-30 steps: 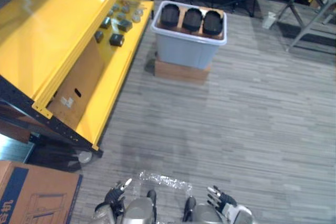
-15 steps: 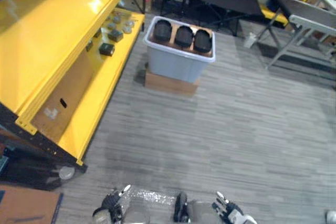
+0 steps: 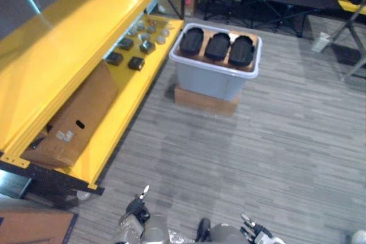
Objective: Walk over and take plastic housings, then place them on the shelf
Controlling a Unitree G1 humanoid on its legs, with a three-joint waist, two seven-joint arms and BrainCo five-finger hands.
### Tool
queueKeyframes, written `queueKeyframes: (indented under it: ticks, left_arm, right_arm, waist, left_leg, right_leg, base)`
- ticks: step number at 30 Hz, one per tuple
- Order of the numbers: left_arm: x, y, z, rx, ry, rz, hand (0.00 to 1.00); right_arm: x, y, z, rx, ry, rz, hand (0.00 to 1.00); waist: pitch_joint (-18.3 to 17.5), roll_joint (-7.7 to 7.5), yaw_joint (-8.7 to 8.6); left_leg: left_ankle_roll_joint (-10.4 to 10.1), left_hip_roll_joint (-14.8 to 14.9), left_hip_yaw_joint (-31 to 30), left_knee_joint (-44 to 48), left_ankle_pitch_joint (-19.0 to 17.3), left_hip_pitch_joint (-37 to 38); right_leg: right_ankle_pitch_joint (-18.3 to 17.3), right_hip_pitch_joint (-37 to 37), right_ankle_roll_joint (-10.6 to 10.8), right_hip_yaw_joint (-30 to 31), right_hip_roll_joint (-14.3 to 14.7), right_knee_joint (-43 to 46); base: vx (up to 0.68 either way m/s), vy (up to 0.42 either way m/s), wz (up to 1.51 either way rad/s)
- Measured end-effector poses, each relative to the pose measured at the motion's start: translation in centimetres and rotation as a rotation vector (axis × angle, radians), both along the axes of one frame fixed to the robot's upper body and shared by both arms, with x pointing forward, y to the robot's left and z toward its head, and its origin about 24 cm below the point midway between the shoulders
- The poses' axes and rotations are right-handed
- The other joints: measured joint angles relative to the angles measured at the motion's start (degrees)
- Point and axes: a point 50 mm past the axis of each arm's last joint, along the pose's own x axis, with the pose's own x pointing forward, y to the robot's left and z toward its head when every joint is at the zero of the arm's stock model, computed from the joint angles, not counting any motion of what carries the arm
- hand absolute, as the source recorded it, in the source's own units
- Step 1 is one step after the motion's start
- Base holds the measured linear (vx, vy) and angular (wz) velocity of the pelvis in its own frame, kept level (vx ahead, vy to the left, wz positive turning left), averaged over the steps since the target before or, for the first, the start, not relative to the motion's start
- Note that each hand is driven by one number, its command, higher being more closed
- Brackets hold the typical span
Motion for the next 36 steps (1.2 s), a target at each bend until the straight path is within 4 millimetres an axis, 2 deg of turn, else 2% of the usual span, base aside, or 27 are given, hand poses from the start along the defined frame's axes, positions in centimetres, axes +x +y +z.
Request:
queueKeyframes:
  ticks: [2, 3, 4, 5, 6, 7, 8, 9, 10, 11, 13, 14, 15, 17, 18, 19, 20, 21, 22, 23, 25, 28, 30, 31, 33, 34, 36]
  left_arm:
    - [-3.2, 1.0, -0.9, 0.006, 0.069, 0.053, 0.00]
    - [-5.8, 1.7, -1.5, 0.022, 0.122, 0.056, 0.00]
    - [-7.1, 2.0, -1.7, 0.025, 0.151, 0.062, 0.00]
    - [-8.8, 2.8, -1.9, 0.039, 0.186, 0.069, 0.00]
    - [-9.1, 3.3, -1.8, 0.063, 0.190, 0.038, 0.00]
    - [-9.0, 3.4, -1.7, 0.076, 0.186, 0.013, 0.00]
    - [-8.6, 4.1, -1.5, 0.113, 0.174, -0.029, 0.00]
    - [-7.3, 4.5, -1.2, 0.142, 0.148, -0.060, 0.00]
    - [-6.5, 4.5, -1.0, 0.156, 0.130, -0.081, 0.00]
    - [-4.7, 4.7, -0.5, 0.182, 0.086, -0.116, 0.00]
    - [-1.3, 4.5, 0.7, 0.218, -0.010, -0.192, 0.00]
    - [1.2, 3.8, 1.5, 0.229, -0.067, -0.255, 0.00]
    - [2.7, 3.1, 2.0, 0.238, -0.083, -0.318, 0.00]
    - [4.5, 1.7, 2.3, 0.211, -0.049, -0.432, 0.00]
    - [4.5, 1.5, 2.1, 0.196, -0.022, -0.452, 0.00]
    - [4.0, 1.3, 1.6, 0.170, 0.040, -0.478, 0.00]
    - [3.0, 1.3, 0.9, 0.136, 0.113, -0.481, 0.00]
    - [2.2, 1.3, 0.5, 0.118, 0.153, -0.477, 0.00]
    - [1.1, 1.4, 0.0, 0.093, 0.199, -0.472, 0.00]
    - [-0.3, 0.0, -0.8, 0.016, 0.232, -0.437, 0.00]
    - [-0.3, -0.4, -0.8, -0.022, 0.199, -0.370, 0.00]
    - [0.0, 0.4, -0.6, -0.050, 0.110, -0.206, 0.00]
    - [-0.4, 0.9, -0.6, -0.060, 0.085, -0.141, 0.00]
    - [-0.5, 0.9, -0.6, -0.062, 0.078, -0.129, 0.00]
    - [-0.7, 1.0, -0.6, -0.060, 0.077, -0.121, 0.00]
    - [-0.7, 0.9, -0.6, -0.066, 0.074, -0.113, 0.00]
    - [-0.7, 0.6, -0.6, -0.089, 0.046, -0.098, 0.00]
  right_arm:
    - [0.4, 0.0, 0.2, -0.018, -0.020, 0.011, 0.00]
    - [0.2, 0.2, 0.1, -0.016, -0.014, 0.024, 0.00]
    - [0.2, 0.4, 0.0, -0.014, -0.013, 0.037, 0.00]
    - [0.6, 1.0, 0.1, -0.012, -0.027, 0.066, 0.00]
    - [0.9, 1.1, 0.3, -0.016, -0.038, 0.078, 0.00]
    - [0.8, 1.1, 0.2, -0.017, -0.032, 0.077, 0.00]
    - [0.9, 1.2, 0.2, -0.021, -0.027, 0.075, 0.00]
    - [0.9, 1.1, 0.2, -0.020, -0.021, 0.076, 0.00]
    - [0.6, 1.2, 0.0, -0.012, -0.007, 0.075, 0.00]
    - [-0.5, 1.5, -0.4, 0.018, 0.032, 0.074, 0.00]
    - [-1.2, 2.0, -0.7, 0.057, 0.055, 0.080, 0.00]
    - [-1.1, 2.1, -0.7, 0.066, 0.046, 0.085, 0.00]
    - [-1.0, 2.0, -0.6, 0.061, 0.038, 0.079, 0.00]
    - [-0.5, 1.3, -0.3, 0.051, 0.013, 0.027, 0.00]
    - [-0.4, 1.1, -0.2, 0.048, 0.008, 0.015, 0.00]
    - [-0.3, 0.9, 0.0, 0.034, 0.001, 0.007, 0.00]
    - [-0.3, 1.1, 0.0, 0.030, -0.001, 0.018, 0.00]
    - [-0.6, 1.3, -0.1, 0.031, 0.004, 0.026, 0.00]
    - [-1.3, 1.6, -0.3, 0.036, 0.015, 0.031, 0.00]
    - [-1.4, 0.5, -0.1, 0.002, 0.019, 0.034, 0.00]
    - [-1.8, 0.2, -0.2, -0.002, 0.034, 0.032, 0.00]
    - [-2.6, -0.2, -0.3, -0.019, 0.063, 0.033, 0.00]
    - [-2.9, -0.1, -0.5, -0.027, 0.086, 0.041, 0.00]
    - [-3.1, 0.0, -0.5, -0.025, 0.092, 0.039, 0.00]
    - [-3.0, 0.3, -0.5, -0.021, 0.083, 0.037, 0.00]
    - [-2.9, 0.3, -0.5, -0.026, 0.080, 0.036, 0.00]
    - [-2.8, 0.1, -0.4, -0.045, 0.076, 0.009, 0.00]
  waist:
    - [0.94, 1.24, 1.73]
    - [0.95, 1.28, 3.13]
    - [0.73, 0.66, 4.01]
    - [-0.06, -1.66, 4.30]
    - [-1.26, -4.47, 4.36]
    - [-1.91, -5.83, 4.49]
    - [-2.58, -7.13, 4.29]
    - [-2.49, -6.98, 3.86]
    - [-2.43, -6.89, 3.73]
    - [-2.44, -6.88, 3.38]
    - [-2.32, -6.04, 2.46]
    - [-2.39, -4.59, 1.99]
    - [-2.49, -3.81, 1.44]
    - [-2.17, -3.11, 0.04]
    - [-2.21, -3.25, -0.26]
    - [-2.21, -3.25, -1.09]
    - [-2.59, -4.16, -1.45]
    - [-2.99, -4.95, -1.57]
    - [-3.47, -5.74, -1.71]
    - [-3.67, -2.58, -2.22]
    - [-3.75, -1.55, -2.28]
    - [-3.04, -0.82, -2.35]
    - [-3.09, -0.40, -1.70]
    - [-3.19, -0.38, -1.60]
    - [-3.24, -0.43, -1.54]
    - [-3.25, -0.41, -1.52]
    - [-2.96, -0.80, -0.94]
  left_leg:
    - [0.21, -0.79, 3.07, -7.60, 7.03, -2.00]
    - [1.93, -0.28, 3.53, -8.40, 11.93, -1.39]
    - [3.45, -0.21, 3.54, -8.01, 13.86, -0.57]
    - [6.53, -0.88, 3.88, -6.47, 13.21, -0.35]
    - [9.56, -1.72, 4.23, -4.48, 10.71, -1.57]
    - [9.57, -2.23, 4.59, -3.81, 9.17, -1.92]
    - [9.99, -2.78, 4.71, -3.11, 7.14, -1.47]
    - [10.54, -2.52, 3.87, -3.46, 5.78, 0.98]
    - [10.26, -2.46, 3.61, -3.90, 5.47, 2.64]
    - [10.11, -2.36, 3.13, -4.98, 4.83, 6.42]
    - [9.54, -1.28, 2.56, -7.04, 4.30, 10.75]
    - [8.94, 0.60, 2.01, -8.44, 4.11, 12.26]
    - [8.35, 1.78, 1.95, -9.09, 4.03, 12.88]
    - [6.17, 3.70, 2.57, -10.31, 2.62, 15.24]
    - [5.69, 4.11, 2.95, -10.15, 2.02, 15.81]
    - [4.37, 5.36, 3.21, -9.43, 0.15, 17.18]
    - [2.75, 5.86, 3.36, -7.78, -1.95, 18.08]
    - [1.88, 5.85, 3.24, -6.97, -3.10, 18.54]
    - [0.59, 5.95, 2.77, -5.97, -5.26, 19.38]
    - [-0.74, 9.50, 1.31, -5.03, -6.20, 20.10]
    - [-0.57, 10.41, -0.59, -3.59, -3.58, 18.99]
    - [-1.20, 12.72, -4.91, 19.00, 5.60, 7.69]
    - [-1.52, 13.36, -3.93, 24.00, 4.51, 4.59]
    - [-1.20, 13.15, -2.18, 22.35, 3.89, 3.87]
    - [-0.28, 10.96, 2.23, 7.14, 3.65, 3.90]
    - [-0.25, 10.33, 2.76, 3.05, 3.77, 3.81]
    - [0.54, 7.60, 3.34, -7.89, 6.25, 3.69]
  right_leg:
    - [-1.92, 3.06, 0.64, 1.71, 1.60, -0.24]
    - [-3.56, 5.33, 1.08, 3.86, 2.72, -0.14]
    - [-4.35, 6.22, 1.35, 5.17, 2.91, -0.13]
    - [-6.18, 6.89, 1.37, 7.02, 2.34, -0.02]
    - [-8.14, 6.01, 1.99, 7.70, 1.18, 1.32]
    - [-8.50, 5.38, 3.08, 8.02, 0.58, 3.26]
    - [-9.15, 3.18, 5.72, 8.79, -0.27, 9.21]
    - [-8.50, 0.34, 10.07, 8.57, -1.06, 18.60]
    - [-8.70, -0.80, 9.99, 8.40, -1.74, 23.04]
    - [-9.78, -1.17, 8.72, 7.45, -2.36, 25.82]
    - [-10.87, -2.79, 6.78, 5.85, -2.59, 21.89]
    - [-10.63, -5.10, 6.40, 4.76, -1.67, 15.30]
    - [-9.39, -6.89, 6.79, 4.52, -1.47, 10.03]
    - [-1.45, -11.31, 6.74, 4.43, -3.51, 1.90]
    - [0.62, -12.75, 6.98, 4.17, -4.31, 1.06]
    - [4.10, -14.68, 7.02, 3.18, -5.19, 0.23]
    - [8.41, -15.50, 7.52, 3.10, -5.95, -0.94]
    - [10.50, -15.55, 7.17, 3.19, -6.55, -1.00]
    - [16.01, -15.30, 7.14, 3.35, -7.17, 0.39]
    - [11.79, -15.36, 6.37, 1.48, -4.81, 4.67]
    - [8.05, -15.86, 5.53, -0.27, -4.70, 6.79]
    - [3.14, -11.84, 4.04, -2.91, -3.73, 7.84]
    - [1.89, -8.09, 3.76, -3.14, -3.20, 6.69]
    - [2.21, -6.58, 3.91, -3.39, -3.24, 5.55]
    - [2.48, -4.17, 4.60, -3.39, -4.23, 2.51]
    - [2.49, -3.95, 4.85, -3.36, -4.47, 2.11]
    - [1.61, -2.57, 6.58, -3.34, -6.60, 2.14]
  base:
    - [0.27, 0.036, -0.62]
    - [0.35, 0.087, -0.79]
    - [0.44, 0.100, -0.74]
    - [0.48, 0.069, -0.39]
    - [0.48, 0.048, -0.22]
    - [0.50, 0.015, -0.07]
    - [0.51, 0.045, 0.00]
    - [0.50, 0.046, 0.07]
    - [0.48, 0.072, 0.25]
    - [0.57, 0.003, 0.30]
    - [0.50, -0.044, 0.24]
    - [0.29, -0.060, 0.02]
    - [0.28, -0.057, -0.03]
    - [0.39, -0.125, -0.17]
    - [0.44, -0.210, -0.27]
    - [0.39, -0.236, -0.27]
    - [0.39, -0.265, -0.19]
    - [0.41, -0.349, 0.02]
    - [0.37, -0.340, 0.28]
    - [0.36, -0.337, 0.36]
    - [0.29, -0.304, 0.47]
    - [0.29, -0.348, 0.39]
    - [0.23, -0.192, -0.01]
    - [0.20, -0.091, -0.08]
    - [0.32, -0.049, -0.05]
    - [0.30, 0.074, 0.04]
    - [0.24, 0.141, 0.10]
